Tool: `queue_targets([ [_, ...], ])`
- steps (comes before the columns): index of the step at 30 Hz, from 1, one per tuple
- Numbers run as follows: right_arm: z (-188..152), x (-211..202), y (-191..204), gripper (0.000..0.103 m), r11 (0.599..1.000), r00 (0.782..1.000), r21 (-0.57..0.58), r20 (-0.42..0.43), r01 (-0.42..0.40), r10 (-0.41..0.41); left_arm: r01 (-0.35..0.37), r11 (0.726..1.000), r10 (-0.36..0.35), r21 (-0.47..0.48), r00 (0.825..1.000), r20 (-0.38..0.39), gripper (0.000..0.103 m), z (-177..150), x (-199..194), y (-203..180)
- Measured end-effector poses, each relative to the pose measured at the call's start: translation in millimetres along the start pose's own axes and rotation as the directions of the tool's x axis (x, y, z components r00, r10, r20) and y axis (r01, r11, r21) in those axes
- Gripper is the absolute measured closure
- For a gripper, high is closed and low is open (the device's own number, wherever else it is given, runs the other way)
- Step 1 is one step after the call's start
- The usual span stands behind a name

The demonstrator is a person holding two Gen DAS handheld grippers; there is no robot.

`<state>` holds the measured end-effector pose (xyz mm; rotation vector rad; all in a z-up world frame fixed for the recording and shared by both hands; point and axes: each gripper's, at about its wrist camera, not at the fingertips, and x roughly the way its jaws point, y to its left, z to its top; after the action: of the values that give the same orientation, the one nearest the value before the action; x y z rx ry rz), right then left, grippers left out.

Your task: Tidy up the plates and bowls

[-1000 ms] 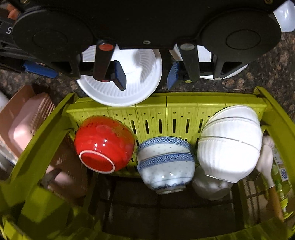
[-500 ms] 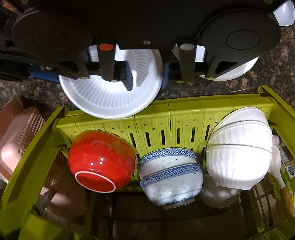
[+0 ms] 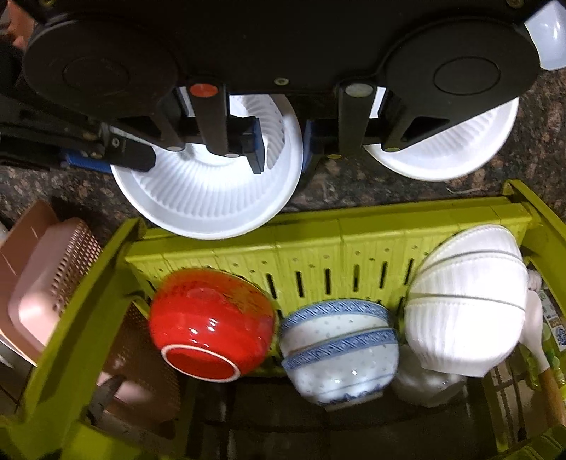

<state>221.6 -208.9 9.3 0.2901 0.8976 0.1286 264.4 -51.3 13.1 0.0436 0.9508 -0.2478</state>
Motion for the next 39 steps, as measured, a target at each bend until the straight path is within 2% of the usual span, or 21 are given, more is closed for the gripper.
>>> queue_targets([
  [8, -6, -3, -16, 0.08, 0.999, 1.0, 0.031, -0.017, 0.024, -0.023, 0.034, 0.999, -0.034, 0.018, 0.999, -0.027, 0.074, -10, 1, -12],
  [12, -7, -3, -17, 0.082, 0.999, 1.0, 0.031, -0.023, 0.02, -0.019, 0.049, 0.999, -0.05, -0.013, 0.998, -0.045, 0.074, -12, 3, -9],
  [16, -7, -5, -16, 0.083, 0.999, 1.0, 0.03, -0.015, 0.02, -0.019, 0.049, 0.998, -0.05, -0.037, 0.998, -0.033, 0.081, -13, -1, -7],
  [27, -8, -32, -8, 0.084, 1.0, 0.999, 0.016, 0.051, 0.013, -0.013, 0.068, 0.996, -0.065, -0.056, 0.997, 0.041, 0.081, -19, -39, -8],
  [32, -13, -65, 4, 0.084, 1.0, 0.993, -0.004, 0.115, -0.003, 0.003, 0.077, 0.995, -0.07, -0.066, 0.993, 0.092, 0.081, -29, -71, -7],
  [39, -35, -114, 19, 0.084, 0.999, 0.98, -0.016, 0.194, -0.034, 0.036, 0.033, 0.999, -0.029, -0.018, 0.983, 0.184, 0.081, -55, -120, -15],
])
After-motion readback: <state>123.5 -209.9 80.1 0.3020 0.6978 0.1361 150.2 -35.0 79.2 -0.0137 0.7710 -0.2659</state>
